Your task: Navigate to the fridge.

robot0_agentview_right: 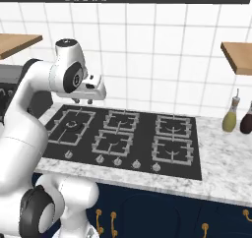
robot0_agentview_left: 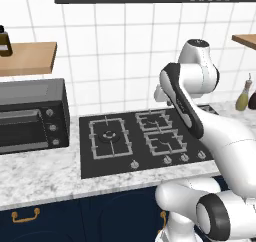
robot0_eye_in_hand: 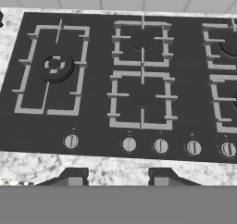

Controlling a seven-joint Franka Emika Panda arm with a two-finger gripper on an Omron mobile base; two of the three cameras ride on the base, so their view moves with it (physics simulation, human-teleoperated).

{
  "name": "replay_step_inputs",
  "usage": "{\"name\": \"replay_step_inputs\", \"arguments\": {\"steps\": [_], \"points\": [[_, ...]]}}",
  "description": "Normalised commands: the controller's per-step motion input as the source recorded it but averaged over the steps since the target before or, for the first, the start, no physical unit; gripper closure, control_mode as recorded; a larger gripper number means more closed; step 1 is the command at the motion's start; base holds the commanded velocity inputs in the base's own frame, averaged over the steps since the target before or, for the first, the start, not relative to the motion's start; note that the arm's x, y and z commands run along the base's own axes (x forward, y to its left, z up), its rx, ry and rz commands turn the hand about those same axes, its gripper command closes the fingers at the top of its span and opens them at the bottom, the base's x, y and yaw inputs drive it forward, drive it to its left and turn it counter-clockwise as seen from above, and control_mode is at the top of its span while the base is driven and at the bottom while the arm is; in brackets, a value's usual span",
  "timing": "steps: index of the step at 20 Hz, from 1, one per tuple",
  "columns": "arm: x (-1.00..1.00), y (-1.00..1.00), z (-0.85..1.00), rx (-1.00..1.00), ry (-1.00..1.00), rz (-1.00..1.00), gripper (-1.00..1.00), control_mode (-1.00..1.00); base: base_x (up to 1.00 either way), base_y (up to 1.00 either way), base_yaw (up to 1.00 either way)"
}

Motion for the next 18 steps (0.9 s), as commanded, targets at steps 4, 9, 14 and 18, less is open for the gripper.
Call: {"name": "replay_step_inputs", "arguments": {"steps": [4,9,14,18], "points": [[-0.44,0.00,0.00,0.00,0.00,0.00,-1.00,-1.00,0.00,0.00,0.00],[-0.97,-0.03,0.00,0.00,-0.04,-0.08,-1.00,-1.00,0.00,0.00,0.00],[-0.78,0.00,0.07,-0.01,-0.20,-0.07,-1.00,-1.00,0.00,0.00,0.00],[-0.50,0.00,0.07,0.00,-0.13,-0.01,-1.00,1.00,-0.45,-0.10,-0.02]]}}
